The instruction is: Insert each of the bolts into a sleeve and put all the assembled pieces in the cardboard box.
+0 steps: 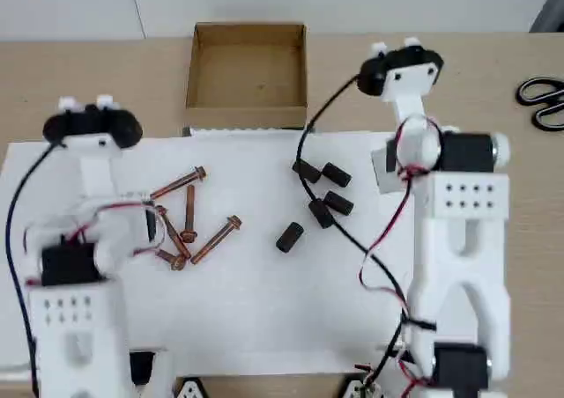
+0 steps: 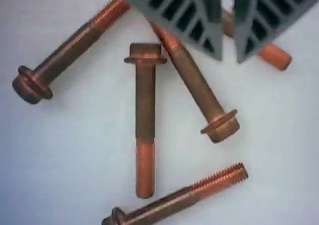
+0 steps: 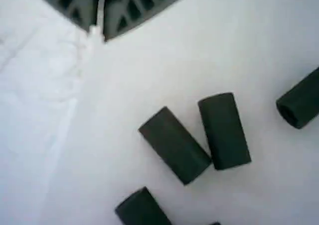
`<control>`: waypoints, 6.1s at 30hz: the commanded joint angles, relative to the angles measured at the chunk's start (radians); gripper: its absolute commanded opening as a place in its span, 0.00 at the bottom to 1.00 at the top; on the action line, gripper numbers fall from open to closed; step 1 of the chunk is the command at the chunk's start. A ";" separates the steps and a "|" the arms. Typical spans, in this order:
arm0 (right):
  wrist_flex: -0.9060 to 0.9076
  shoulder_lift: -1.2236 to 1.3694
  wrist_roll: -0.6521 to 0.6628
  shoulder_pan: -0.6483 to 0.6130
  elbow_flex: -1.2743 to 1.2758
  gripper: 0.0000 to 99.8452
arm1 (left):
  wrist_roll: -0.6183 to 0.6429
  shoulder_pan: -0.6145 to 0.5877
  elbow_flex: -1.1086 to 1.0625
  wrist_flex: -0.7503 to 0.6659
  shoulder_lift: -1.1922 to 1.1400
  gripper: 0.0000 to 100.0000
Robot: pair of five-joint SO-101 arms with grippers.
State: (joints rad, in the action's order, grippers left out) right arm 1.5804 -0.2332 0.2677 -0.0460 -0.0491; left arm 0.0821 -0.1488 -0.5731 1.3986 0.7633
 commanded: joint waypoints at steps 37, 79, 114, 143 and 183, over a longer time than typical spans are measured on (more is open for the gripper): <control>-0.053 0.831 0.557 -0.185 -0.580 0.12 | -0.293 0.034 0.182 0.034 -0.485 0.10; 0.091 0.664 0.373 -0.174 -0.578 0.00 | -0.253 0.086 0.134 0.035 -0.480 0.00; 0.091 0.114 0.180 0.262 0.107 0.01 | -0.489 0.319 0.679 0.354 -1.000 0.10; 0.064 0.117 0.178 0.255 0.109 0.01 | -0.491 0.358 0.676 0.304 -1.117 0.13; 0.096 -0.318 0.098 0.038 0.187 0.00 | -0.284 0.408 0.696 0.350 -0.885 0.01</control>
State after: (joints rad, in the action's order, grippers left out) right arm 1.6709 -0.4112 0.3767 0.0215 0.1059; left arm -0.3107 0.2455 0.1066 1.6778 -0.2417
